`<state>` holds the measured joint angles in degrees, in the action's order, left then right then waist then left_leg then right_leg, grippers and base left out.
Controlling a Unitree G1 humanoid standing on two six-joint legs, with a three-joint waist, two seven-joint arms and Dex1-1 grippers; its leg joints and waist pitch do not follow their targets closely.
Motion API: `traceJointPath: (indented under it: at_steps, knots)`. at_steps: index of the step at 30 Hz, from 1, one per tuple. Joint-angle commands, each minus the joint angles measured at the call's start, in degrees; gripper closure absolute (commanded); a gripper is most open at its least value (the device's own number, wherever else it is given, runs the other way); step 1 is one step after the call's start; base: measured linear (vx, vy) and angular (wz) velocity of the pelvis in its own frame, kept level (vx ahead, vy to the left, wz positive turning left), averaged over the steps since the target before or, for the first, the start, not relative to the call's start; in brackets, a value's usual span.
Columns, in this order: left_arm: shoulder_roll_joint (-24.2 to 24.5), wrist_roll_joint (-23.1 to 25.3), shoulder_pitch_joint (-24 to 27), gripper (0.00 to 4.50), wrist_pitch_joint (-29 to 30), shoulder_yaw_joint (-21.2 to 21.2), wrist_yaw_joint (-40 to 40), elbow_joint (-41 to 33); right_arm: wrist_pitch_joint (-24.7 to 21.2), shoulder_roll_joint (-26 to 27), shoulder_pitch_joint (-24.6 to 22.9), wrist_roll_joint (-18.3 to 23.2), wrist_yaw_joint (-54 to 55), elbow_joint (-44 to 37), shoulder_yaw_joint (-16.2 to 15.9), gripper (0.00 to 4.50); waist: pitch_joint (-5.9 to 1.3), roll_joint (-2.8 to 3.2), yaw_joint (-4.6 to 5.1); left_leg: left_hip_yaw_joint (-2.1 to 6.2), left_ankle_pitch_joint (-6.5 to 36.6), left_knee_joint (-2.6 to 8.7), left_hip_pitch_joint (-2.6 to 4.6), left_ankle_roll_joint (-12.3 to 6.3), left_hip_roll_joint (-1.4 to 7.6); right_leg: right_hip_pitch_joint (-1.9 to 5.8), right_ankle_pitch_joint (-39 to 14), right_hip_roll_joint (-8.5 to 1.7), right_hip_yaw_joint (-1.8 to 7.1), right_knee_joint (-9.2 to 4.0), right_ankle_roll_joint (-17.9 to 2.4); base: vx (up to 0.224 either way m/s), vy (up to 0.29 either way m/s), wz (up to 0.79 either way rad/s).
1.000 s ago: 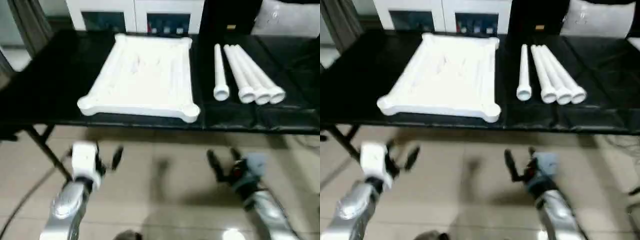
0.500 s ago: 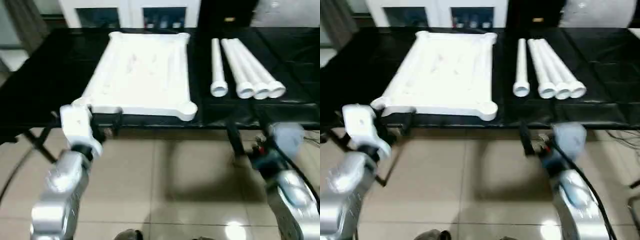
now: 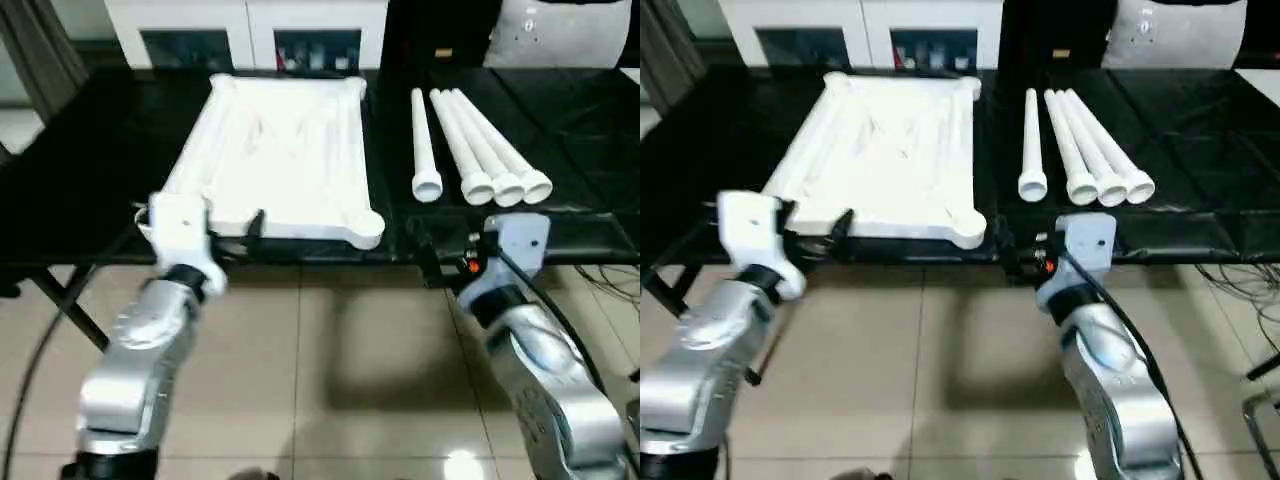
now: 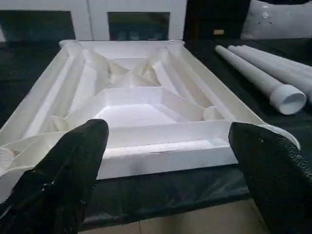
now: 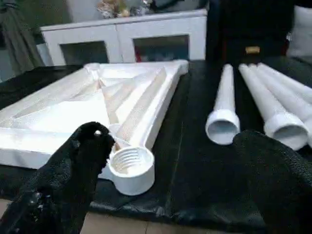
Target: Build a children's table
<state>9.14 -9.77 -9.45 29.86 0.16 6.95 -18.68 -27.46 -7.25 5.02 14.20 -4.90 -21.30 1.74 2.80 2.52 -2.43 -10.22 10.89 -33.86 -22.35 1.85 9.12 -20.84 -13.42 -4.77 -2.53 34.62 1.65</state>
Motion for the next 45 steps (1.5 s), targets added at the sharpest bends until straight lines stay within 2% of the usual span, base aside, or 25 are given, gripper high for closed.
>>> traceJointPath:
  at_steps: [1, 2, 5, 7, 8, 9, 12, 15, 17, 19, 22, 25, 28, 30, 31, 32, 33, 35, 37, 39, 40, 41, 42, 44, 45]
  knots:
    - [-0.42, 2.22, 0.87, 0.05, -0.48, -0.66, -1.79, 1.22, -3.57, -0.38, 0.56, 1.31, -0.43, 0.61, 0.51, 0.0, -3.21, -1.33, 0.31, 1.02, 14.95, 4.39, 1.9, -2.41, 3.07, 3.11, -4.74, -2.19, 1.67, -3.97, -10.59, 0.0, 0.0, 0.0]
    - [-1.13, 2.11, 0.74, 0.05, -0.52, -0.58, -2.41, 1.45, -5.07, -0.5, 1.08, 2.1, -0.74, 0.94, 0.93, 0.0, -2.13, -1.0, 0.49, 0.75, 24.22, 4.76, 3.5, -1.58, 2.98, 2.67, -21.89, -2.09, 1.39, -5.71, -9.48, 0.0, 0.0, 0.0]
    - [-1.74, 0.85, 0.78, 0.05, -1.31, -1.21, -1.08, 1.72, -5.11, -1.5, 1.88, 2.0, -1.69, 1.59, 0.92, 0.0, -1.55, -1.17, 1.01, 1.34, 29.54, 4.88, 4.46, 0.89, 2.86, 2.49, -32.49, -2.12, 1.14, -7.33, -6.24, 0.0, 0.0, 0.0]
    - [-0.9, 2.79, 1.44, 0.05, -1.97, -2.42, -1.42, 2.37, -2.84, -1.91, 1.57, 1.28, -1.87, 2.01, 1.33, 0.0, -2.22, -0.93, 1.18, 1.66, 29.33, 5.31, 5.02, 1.05, 3.02, 2.93, -28.4, -1.77, 1.2, -7.05, -5.76, 0.0, 0.0, 0.0]
    - [-0.84, 2.95, 1.36, 0.05, -1.91, -2.48, -1.37, 2.45, -1.33, -2.22, 1.57, 0.06, -1.54, 2.0, 1.26, 0.0, -2.5, -0.44, 1.46, 1.73, 27.08, 5.74, 5.11, 0.06, 3.19, 3.48, -21.28, -1.42, 1.1, -6.46, -7.17, 0.0, 0.0, 0.0]
    - [-0.93, 2.8, 0.76, 0.05, -1.81, -2.3, -1.25, 2.77, -1.38, -2.15, 1.8, -0.12, -1.32, 1.87, 1.38, 0.0, -2.53, -0.48, 1.54, 1.69, 26.71, 5.76, 5.17, -0.26, 3.12, 3.59, -19.86, -1.36, 1.11, -6.38, -7.85, 0.0, 0.0, 0.0]
    - [-0.57, 3.66, -0.56, 0.05, -1.94, -2.33, -0.94, 3.64, -2.31, -1.92, 2.31, -0.08, -1.08, 1.75, 1.44, 0.0, -2.8, -0.53, 1.26, 0.86, 21.95, 5.28, 4.36, -2.49, 2.4, 4.92, -16.28, -1.73, 1.63, -6.31, -10.89, 0.0, 0.0, 0.0]
    - [-0.9, 3.07, -1.27, 0.05, -1.45, -1.14, -1.58, 3.58, -2.14, -2.08, 2.86, -0.84, -1.03, 2.5, 0.74, 0.0, -3.25, -0.48, 0.73, 0.51, 14.94, 4.64, 3.68, -4.18, 1.99, 6.16, -13.4, -1.72, 1.8, -6.12, -11.87, 0.057, -0.012, 0.03]
    - [-0.72, 3.03, -0.84, 0.05, -1.28, -1.1, -1.64, 3.24, -2.31, -2.32, 3.06, -0.19, -1.6, 2.28, 0.91, 0.0, -3.81, -0.91, 0.48, 0.55, 8.83, 4.0, 2.94, -6.66, 1.49, 7.16, -8.06, -1.32, 1.66, -5.46, -12.11, 0.072, -0.003, 0.01]
    - [-0.38, 3.16, -0.62, 0.05, -1.35, -1.17, -1.44, 3.12, -2.68, -2.31, 3.35, 0.86, -2.39, 1.82, 1.05, 0.0, -4.12, -0.56, 0.39, 0.74, 5.7, 3.68, 2.95, -8.55, 1.36, 7.32, -4.51, -1.0, 1.39, -4.87, -12.28, 0.076, -0.002, 0.02]
    - [-0.39, 3.21, -0.57, 0.05, -0.62, -1.13, -1.62, 2.23, -3.44, -2.43, 4.01, 1.83, -2.78, 1.75, 1.75, 0.0, -4.53, -0.44, 0.59, 1.34, 0.66, 3.1, 3.76, -12.57, 1.45, 7.03, 2.12, -0.31, 0.73, -3.49, -12.58, 0.078, 0.002, 0.03]
    - [-0.22, 3.68, -0.73, 0.05, 0.13, -1.59, -1.29, 1.97, -1.48, -3.63, 4.51, -1.66, -1.58, 3.64, 1.54, 0.0, -4.7, -0.45, 0.37, 1.61, -3.28, 2.39, 3.9, -16.13, 1.17, 7.03, 4.63, -0.18, 0.47, -2.94, -11.99, 0.063, 0.004, 0.03]
    - [-0.37, 3.87, -1.53, 0.05, 0.53, -2.02, -1.13, 2.0, -3.57, -2.92, 4.34, 0.4, -2.2, 4.63, 2.5, 0.0, -4.79, -0.13, 0.17, 2.32, -6.4, 2.06, 4.86, -19.16, 1.55, 6.15, 4.97, -0.04, -0.13, -2.21, -11.71, 0.035, -0.003, 0.03]
    - [-0.4, 3.73, -1.77, 0.05, 0.45, -2.22, -0.86, 1.75, -3.28, -3.53, 3.5, -0.86, -2.43, 4.61, 1.36, 0.0, -4.76, -0.27, -0.16, 2.26, -7.11, 1.72, 4.43, -20.14, 1.3, 6.4, 5.21, -0.33, -0.01, -2.21, -11.43, 0.0, 0.0, 0.0]
    - [-0.41, 3.71, -1.87, 0.05, 0.51, -2.32, -0.78, 1.59, -3.15, -3.72, 3.11, -1.4, -2.34, 4.52, 0.95, 0.0, -4.71, -0.78, -0.38, 2.09, -7.47, 1.49, 3.7, -19.81, 0.96, 6.97, 5.21, -0.44, 0.11, -2.45, -11.17, 0.0, 0.0, 0.0]
    - [-0.4, 3.76, -2.07, 0.05, 0.62, -2.41, -0.74, 1.62, -2.76, -3.67, 2.72, -1.71, -2.28, 4.5, 0.68, 0.0, -4.64, -0.59, -0.76, 1.95, -6.9, 1.41, 3.48, -19.02, 0.8, 7.02, 5.06, -0.58, 0.28, -2.5, -11.27, 0.0, 0.0, 0.0]
    - [-0.41, 3.8, -1.96, 0.05, 0.66, -2.38, -0.77, 1.64, -2.09, -3.1, 2.38, -1.86, -1.77, 4.9, 0.78, 0.0, -4.3, -1.08, -0.85, 1.9, -6.25, 1.47, 3.23, -18.7, 0.82, 7.05, 4.64, -0.59, 0.34, -2.66, -11.39, 0.0, 0.0, 0.0]
    - [-0.38, 3.72, -1.69, 0.05, 1.07, -2.09, -0.89, 1.23, -1.68, -2.75, 2.28, -2.72, -0.82, 5.4, 0.65, 0.0, -4.33, -0.78, -1.31, 1.77, -5.2, 1.53, 2.52, -17.07, 0.74, 7.77, 2.63, -0.91, 0.33, -2.98, -11.57, 0.0, 0.0, 0.0]
    - [-0.63, 3.06, -1.26, 0.05, 1.36, -1.39, -0.8, 0.77, -2.01, -2.27, 2.51, -2.41, -1.06, 5.58, 0.25, 0.0, -4.26, -0.38, -1.22, 2.29, -5.03, 1.9, 3.57, -16.07, 1.34, 7.04, 0.98, -0.46, -0.27, -2.81, -11.68, 0.0, 0.0, 0.0]
    - [-0.2, 3.52, -0.71, 0.05, 1.36, -1.46, -0.71, 0.62, -2.41, -2.26, 2.63, -2.88, -0.85, 5.05, -0.31, 0.0, -4.23, -0.19, -0.86, 2.86, -5.23, 2.01, 4.4, -16.9, 1.91, 6.46, 0.25, -0.39, -0.63, -2.56, -11.66, 0.0, 0.0, 0.0]
    - [-0.04, 3.62, -0.63, 0.05, 1.53, -1.44, -0.58, 0.55, -2.71, -2.15, 2.87, -2.95, -0.66, 4.55, -0.46, 0.0, -4.4, 0.62, -0.72, 3.19, -5.36, 2.01, 5.04, -17.46, 2.23, 5.96, -0.16, -0.47, -0.85, -2.34, -11.58, 0.0, 0.0, 0.0]
    - [-0.02, 3.52, -0.71, 0.05, 1.69, -1.35, -0.45, 0.54, -2.91, -2.01, 3.11, -2.83, -0.55, 4.19, -0.47, 0.0, -4.36, 0.74, -0.59, 3.37, -5.32, 2.01, 5.32, -17.84, 2.35, 5.67, -0.18, -0.43, -0.92, -2.27, -11.52, 0.0, 0.0, 0.0]
    - [-0.19, 3.3, -1.11, 0.05, 1.53, -1.39, -0.3, 1.01, -2.91, -1.9, 3.07, -2.83, -0.39, 3.87, -0.41, 0.0, -4.22, 0.89, -0.53, 3.42, -4.99, 1.94, 5.18, -18.37, 2.34, 5.66, -0.12, -0.66, -0.85, -2.26, -11.57, 0.0, 0.0, 0.0]
    - [-0.38, 3.18, -1.74, 0.05, 1.18, -1.49, -0.22, 1.83, -2.63, -1.93, 2.75, -3.08, -0.23, 3.74, -0.31, 0.0, -4.26, 0.51, -1.02, 2.25, -3.57, 1.56, 3.22, -16.06, 1.08, 7.45, -0.34, -1.38, -0.04, -3.4, -11.89, 0.0, 0.0, 0.0]
    - [-0.52, 3.04, -2.0, 0.05, 1.08, -1.41, -0.21, 2.16, -2.83, -2.07, 2.45, -3.29, -0.11, 3.27, -0.38, 0.0, -4.16, 0.37, -1.09, 2.12, -2.93, 1.62, 2.75, -15.2, 0.99, 7.79, -0.94, -1.46, 0.11, -3.63, -11.83, 0.0, 0.0, 0.0]
